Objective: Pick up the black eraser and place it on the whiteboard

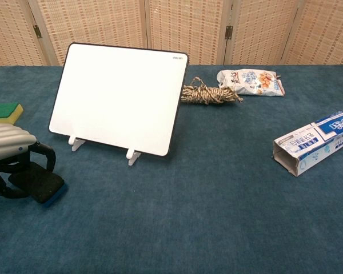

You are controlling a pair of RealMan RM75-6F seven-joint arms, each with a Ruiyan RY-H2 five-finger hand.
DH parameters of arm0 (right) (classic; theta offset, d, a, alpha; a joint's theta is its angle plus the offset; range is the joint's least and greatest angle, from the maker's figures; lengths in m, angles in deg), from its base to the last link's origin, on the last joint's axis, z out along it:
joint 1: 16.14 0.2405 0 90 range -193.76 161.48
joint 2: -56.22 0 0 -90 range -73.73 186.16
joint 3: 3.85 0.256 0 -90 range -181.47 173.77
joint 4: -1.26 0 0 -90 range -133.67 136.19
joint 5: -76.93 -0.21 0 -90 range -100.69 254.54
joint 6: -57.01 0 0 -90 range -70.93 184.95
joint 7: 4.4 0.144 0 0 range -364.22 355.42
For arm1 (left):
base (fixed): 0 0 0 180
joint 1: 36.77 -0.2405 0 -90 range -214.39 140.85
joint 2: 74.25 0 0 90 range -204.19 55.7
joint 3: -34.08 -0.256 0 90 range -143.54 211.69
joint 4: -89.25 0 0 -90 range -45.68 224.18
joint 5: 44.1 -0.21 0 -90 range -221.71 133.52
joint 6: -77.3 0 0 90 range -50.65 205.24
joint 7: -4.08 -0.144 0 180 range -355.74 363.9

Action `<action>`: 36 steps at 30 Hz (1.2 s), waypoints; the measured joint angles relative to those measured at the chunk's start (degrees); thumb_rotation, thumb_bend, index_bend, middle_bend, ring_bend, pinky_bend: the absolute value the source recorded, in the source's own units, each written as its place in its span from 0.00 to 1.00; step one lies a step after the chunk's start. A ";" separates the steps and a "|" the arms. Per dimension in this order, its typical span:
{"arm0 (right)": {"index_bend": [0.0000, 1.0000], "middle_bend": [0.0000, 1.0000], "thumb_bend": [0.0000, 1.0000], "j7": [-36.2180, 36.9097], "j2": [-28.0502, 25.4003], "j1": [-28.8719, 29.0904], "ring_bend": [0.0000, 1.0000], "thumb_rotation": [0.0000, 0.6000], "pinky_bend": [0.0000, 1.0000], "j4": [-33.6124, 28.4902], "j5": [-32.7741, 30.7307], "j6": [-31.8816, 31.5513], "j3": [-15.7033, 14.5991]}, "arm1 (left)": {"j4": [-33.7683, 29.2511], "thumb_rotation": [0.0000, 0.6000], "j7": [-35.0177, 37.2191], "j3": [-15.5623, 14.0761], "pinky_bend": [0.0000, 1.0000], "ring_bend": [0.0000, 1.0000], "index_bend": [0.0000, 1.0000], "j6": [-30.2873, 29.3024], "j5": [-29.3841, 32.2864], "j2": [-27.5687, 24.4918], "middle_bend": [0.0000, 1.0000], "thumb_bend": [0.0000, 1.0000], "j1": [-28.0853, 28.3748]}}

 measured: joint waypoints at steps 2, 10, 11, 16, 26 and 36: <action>0.00 0.00 0.27 -0.07 0.04 -0.01 0.00 1.00 0.01 0.00 0.02 -0.04 0.00 | -0.48 1.00 -0.02 -0.08 1.00 0.99 0.53 -1.15 -0.27 -0.50 1.00 0.27 -0.40; 0.00 0.00 0.27 -1.04 0.32 0.20 0.00 1.00 0.01 -0.18 0.00 0.43 -0.10 | -4.34 1.00 -0.72 1.20 1.00 1.00 0.53 -12.24 -1.73 -3.69 1.00 0.27 -3.92; 0.00 0.00 0.27 -1.19 0.37 0.24 0.00 1.00 0.01 -0.25 -0.01 0.53 -0.11 | -4.41 1.00 -0.74 1.86 1.00 1.00 0.53 -14.10 -1.63 -3.65 1.00 0.27 -4.39; 0.00 0.00 0.27 -0.92 0.25 0.36 0.00 1.00 0.01 -0.35 -0.46 0.84 0.02 | -1.01 1.00 -1.11 7.63 1.00 1.00 0.51 -24.86 -0.51 0.47 1.00 0.27 -6.11; 0.00 0.00 0.27 2.63 -0.91 -0.07 0.00 1.00 0.01 0.04 -0.28 -0.01 0.11 | 14.32 1.00 -4.32 16.32 1.00 1.00 0.52 -34.33 -0.61 16.95 1.00 0.27 -2.86; 0.00 0.00 0.27 5.58 -1.73 -0.47 0.00 1.00 0.01 0.71 0.35 -0.80 -0.07 | 30.63 1.00 -2.79 19.12 1.00 1.00 0.52 -33.16 -0.03 28.70 1.00 0.27 4.14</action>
